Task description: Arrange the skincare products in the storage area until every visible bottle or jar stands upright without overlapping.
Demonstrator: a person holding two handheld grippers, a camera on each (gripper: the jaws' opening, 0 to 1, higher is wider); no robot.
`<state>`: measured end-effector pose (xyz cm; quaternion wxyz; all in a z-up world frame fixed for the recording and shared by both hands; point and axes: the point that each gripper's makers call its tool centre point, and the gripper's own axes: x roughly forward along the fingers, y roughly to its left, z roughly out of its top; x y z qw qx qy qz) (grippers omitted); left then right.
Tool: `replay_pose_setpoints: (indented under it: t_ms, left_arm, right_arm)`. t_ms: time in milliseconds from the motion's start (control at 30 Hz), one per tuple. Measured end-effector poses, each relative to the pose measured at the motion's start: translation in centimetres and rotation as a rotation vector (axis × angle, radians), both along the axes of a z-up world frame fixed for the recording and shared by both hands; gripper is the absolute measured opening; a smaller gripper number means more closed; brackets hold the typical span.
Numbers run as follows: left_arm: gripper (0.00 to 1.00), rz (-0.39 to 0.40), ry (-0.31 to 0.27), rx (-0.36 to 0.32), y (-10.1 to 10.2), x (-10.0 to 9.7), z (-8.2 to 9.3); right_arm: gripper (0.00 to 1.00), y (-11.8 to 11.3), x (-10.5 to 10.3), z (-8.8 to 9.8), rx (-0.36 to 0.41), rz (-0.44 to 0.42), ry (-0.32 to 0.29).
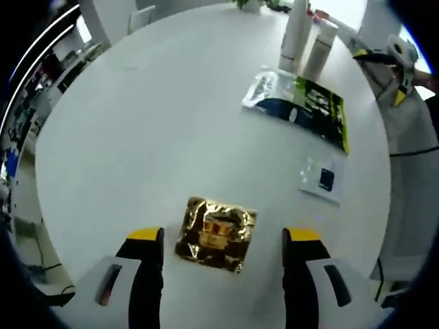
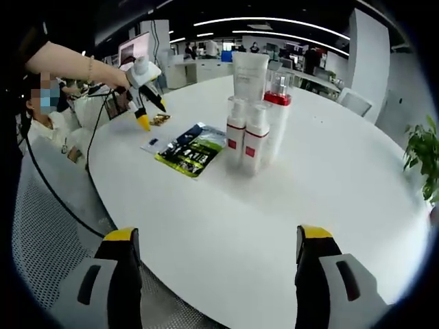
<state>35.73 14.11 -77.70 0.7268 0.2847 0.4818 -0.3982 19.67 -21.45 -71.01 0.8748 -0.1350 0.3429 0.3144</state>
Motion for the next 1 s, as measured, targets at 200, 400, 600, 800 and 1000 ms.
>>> replay_pose_setpoints:
  t_ms: [200, 400, 600, 800, 1000]
  left_arm:
    - [0.63, -0.023, 0.010, -0.003, 0.0, 0.3, -0.1]
    - [0.53, -0.023, 0.015, 0.006, 0.2, 0.6, 0.2]
    - [0.43, -0.016, 0.017, 0.008, 0.1, 0.3, 0.5]
    - [0.42, -0.011, 0.000, 0.033, 0.2, 0.0, 0.8]
    - [0.40, 0.010, -0.010, 0.017, -0.1, -0.9, 1.9]
  right_arm:
    - [0.93, -0.1, -0.1, -0.2, -0.008, -0.001, 0.003]
    - [0.93, -0.1, -0.1, -0.3, -0.017, 0.003, 0.009]
    - [0.92, -0.1, -0.2, -0.4, -0.023, 0.009, 0.011]
    - [0.92, 0.0, -0.3, -0.3, -0.021, 0.013, 0.009]
    - [0.92, 0.4, -0.4, -0.2, -0.018, 0.034, 0.006]
